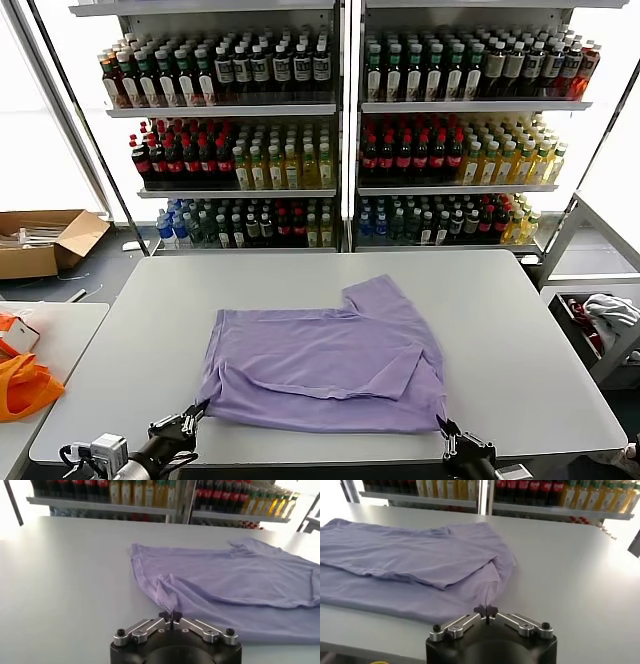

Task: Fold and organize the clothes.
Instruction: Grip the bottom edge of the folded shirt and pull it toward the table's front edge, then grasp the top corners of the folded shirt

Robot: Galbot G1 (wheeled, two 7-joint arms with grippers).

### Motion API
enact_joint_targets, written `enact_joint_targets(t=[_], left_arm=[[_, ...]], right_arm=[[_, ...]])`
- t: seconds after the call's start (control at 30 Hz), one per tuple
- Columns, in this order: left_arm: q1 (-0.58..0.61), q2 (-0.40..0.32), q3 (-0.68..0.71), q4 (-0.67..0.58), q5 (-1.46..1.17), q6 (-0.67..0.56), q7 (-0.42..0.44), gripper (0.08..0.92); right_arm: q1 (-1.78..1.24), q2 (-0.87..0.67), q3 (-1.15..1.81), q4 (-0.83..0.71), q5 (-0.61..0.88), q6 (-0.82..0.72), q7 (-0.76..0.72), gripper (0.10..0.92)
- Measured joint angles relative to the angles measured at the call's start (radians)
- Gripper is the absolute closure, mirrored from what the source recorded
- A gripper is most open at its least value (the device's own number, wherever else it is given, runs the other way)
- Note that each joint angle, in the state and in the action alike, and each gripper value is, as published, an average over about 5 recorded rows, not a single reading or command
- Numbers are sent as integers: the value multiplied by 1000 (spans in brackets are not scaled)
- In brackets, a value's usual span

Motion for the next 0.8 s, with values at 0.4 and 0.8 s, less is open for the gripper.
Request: enact_joint_targets(t=[0.4, 0.8], left_arm=[[80, 6, -67, -70, 60, 29, 3, 572], [-50, 113, -107, -24, -18, 33, 5, 232]], right_arm=[[-15, -16, 24, 31, -10, 7, 7, 705], [209, -80, 87, -7, 60, -35, -39, 358]])
